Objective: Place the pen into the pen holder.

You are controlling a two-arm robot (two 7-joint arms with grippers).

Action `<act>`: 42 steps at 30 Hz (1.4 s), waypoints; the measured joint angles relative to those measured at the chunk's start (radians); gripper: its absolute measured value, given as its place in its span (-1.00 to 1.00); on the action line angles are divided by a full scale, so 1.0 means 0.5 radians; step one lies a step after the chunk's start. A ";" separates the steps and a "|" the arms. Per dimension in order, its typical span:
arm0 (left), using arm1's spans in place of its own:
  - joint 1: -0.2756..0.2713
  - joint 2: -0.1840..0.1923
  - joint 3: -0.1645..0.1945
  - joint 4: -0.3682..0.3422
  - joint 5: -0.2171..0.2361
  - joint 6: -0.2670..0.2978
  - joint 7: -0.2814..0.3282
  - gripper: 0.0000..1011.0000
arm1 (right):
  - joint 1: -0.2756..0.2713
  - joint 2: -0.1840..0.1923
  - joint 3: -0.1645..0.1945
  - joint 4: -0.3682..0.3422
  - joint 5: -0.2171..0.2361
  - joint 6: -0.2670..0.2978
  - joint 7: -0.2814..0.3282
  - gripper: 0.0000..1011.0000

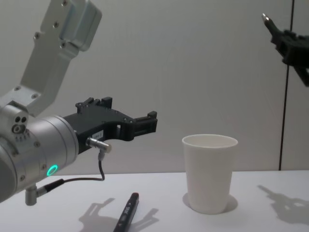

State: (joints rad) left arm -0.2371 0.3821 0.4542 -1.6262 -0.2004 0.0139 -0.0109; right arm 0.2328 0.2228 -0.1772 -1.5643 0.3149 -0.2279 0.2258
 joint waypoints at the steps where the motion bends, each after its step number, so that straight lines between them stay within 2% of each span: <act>1: 0.000 0.000 0.000 0.000 0.000 0.000 0.000 0.97 | 0.021 -0.012 -0.005 0.024 0.000 -0.020 0.013 -0.73; 11: 0.000 0.000 0.000 0.000 0.000 0.000 0.000 0.97 | 0.128 -0.082 -0.044 0.182 -0.058 -0.119 0.076 -0.73; 26: 0.000 0.000 0.000 0.000 0.000 0.000 0.000 0.97 | 0.295 -0.209 -0.131 0.527 -0.253 -0.292 0.126 -0.73; 36: 0.000 0.000 0.000 0.000 0.000 0.000 0.000 0.97 | 0.377 -0.276 -0.181 0.725 -0.338 -0.377 0.141 -0.73; 42: 0.000 0.000 0.000 0.000 0.000 0.000 0.000 0.97 | 0.397 -0.297 -0.200 0.789 -0.368 -0.398 0.142 -0.73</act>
State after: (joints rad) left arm -0.2371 0.3821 0.4542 -1.6262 -0.2004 0.0139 -0.0109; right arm 0.4310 0.0746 -0.2771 -1.1697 0.1308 -0.4269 0.2970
